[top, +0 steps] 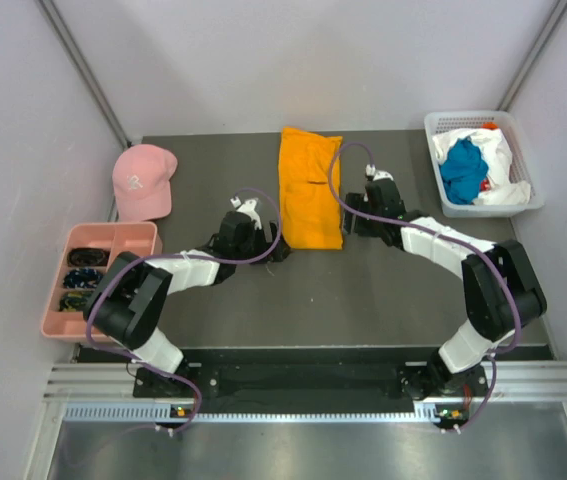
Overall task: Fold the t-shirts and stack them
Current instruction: Grab one side of the 2/3 rectangular tshirt with both arms
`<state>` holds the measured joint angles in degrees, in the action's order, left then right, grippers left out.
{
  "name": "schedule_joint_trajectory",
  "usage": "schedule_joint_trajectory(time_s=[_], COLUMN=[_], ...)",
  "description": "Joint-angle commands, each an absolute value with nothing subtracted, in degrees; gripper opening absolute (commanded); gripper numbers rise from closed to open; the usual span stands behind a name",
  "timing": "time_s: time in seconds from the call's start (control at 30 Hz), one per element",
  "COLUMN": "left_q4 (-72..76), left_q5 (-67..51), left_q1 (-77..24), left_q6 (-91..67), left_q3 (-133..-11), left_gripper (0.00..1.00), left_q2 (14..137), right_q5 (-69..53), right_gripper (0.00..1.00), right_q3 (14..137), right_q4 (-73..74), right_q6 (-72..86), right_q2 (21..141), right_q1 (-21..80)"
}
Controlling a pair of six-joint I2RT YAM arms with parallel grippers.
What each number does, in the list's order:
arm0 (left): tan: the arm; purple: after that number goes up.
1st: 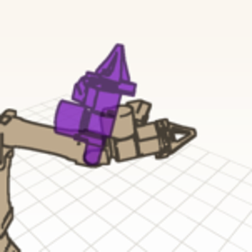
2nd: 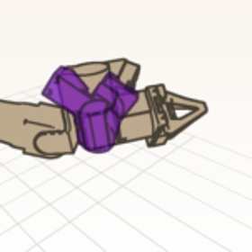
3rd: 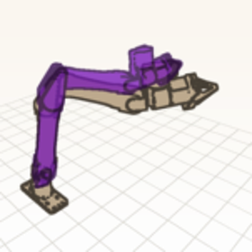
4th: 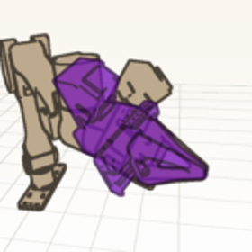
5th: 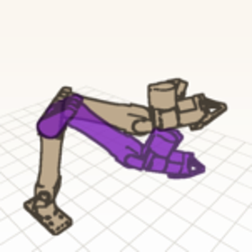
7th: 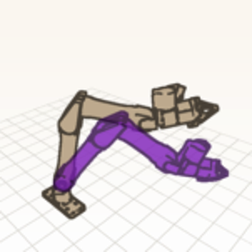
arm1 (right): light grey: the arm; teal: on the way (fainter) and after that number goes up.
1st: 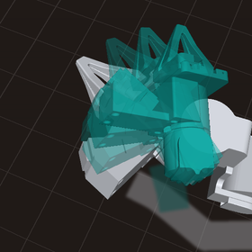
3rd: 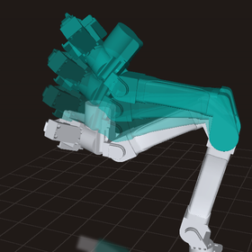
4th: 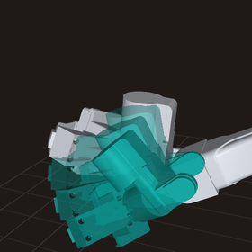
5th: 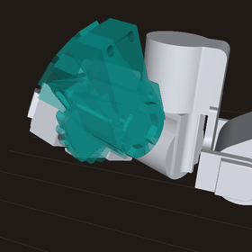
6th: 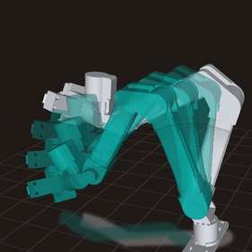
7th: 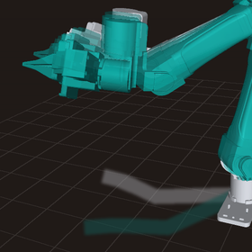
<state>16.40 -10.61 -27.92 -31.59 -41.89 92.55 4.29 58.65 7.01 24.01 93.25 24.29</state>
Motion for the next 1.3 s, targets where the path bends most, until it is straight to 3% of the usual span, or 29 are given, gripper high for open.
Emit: schedule_joint_trajectory(time_s=[0.0, 0.6, 0.77, 0.87, 1.0, 1.13, 1.27], left_q4=[19.9, 26.8, 27.5, 27.9, 28.3, 28.5, 28.8], left_q5=[-6.2, -10.3, -10.5, -10.5, -10.7, -11.2, -11.3], left_q1=[-27.9, -27.9, -27.9, -27.9, -27.9, -27.9, -27.9], left_q6=[-32.4, -33.5, -33.5, -33.5, -33.3, -33.5, -33.5], left_q3=[-38.2, -40.3, -41.0, -41.2, -41.4, -41.4, -41.4], left_gripper=[0.93, 0.91, 0.9, 0.9, 0.84, 0.65, 0.58], left_q2=[87.4, 96.6, 98.3, 98.9, 99.6, 100.2, 100.8], right_q5=[0.5, -8.4, -8.4, -8.3, -8.2, -7.9, -7.9], right_gripper=[0.73, 0.66, 0.45, 0.38, 0.32, 0.31, 0.29], right_q3=[52.7, 50.3, 49.9, 49.9, 50.1, 49.9, 49.9], right_q4=[5.5, -2.2, -3.4, -3.6, -3.4, -3.4, -3.7], right_q6=[29.0, 34.0, 35.0, 35.1, 34.9, 34.9, 34.8], right_q2=[88.0, 96.1, 97.4, 98.0, 98.6, 98.5, 98.8], right_q1=[25.3, 25.3, 25.3, 25.3, 25.2, 25.2, 25.1])
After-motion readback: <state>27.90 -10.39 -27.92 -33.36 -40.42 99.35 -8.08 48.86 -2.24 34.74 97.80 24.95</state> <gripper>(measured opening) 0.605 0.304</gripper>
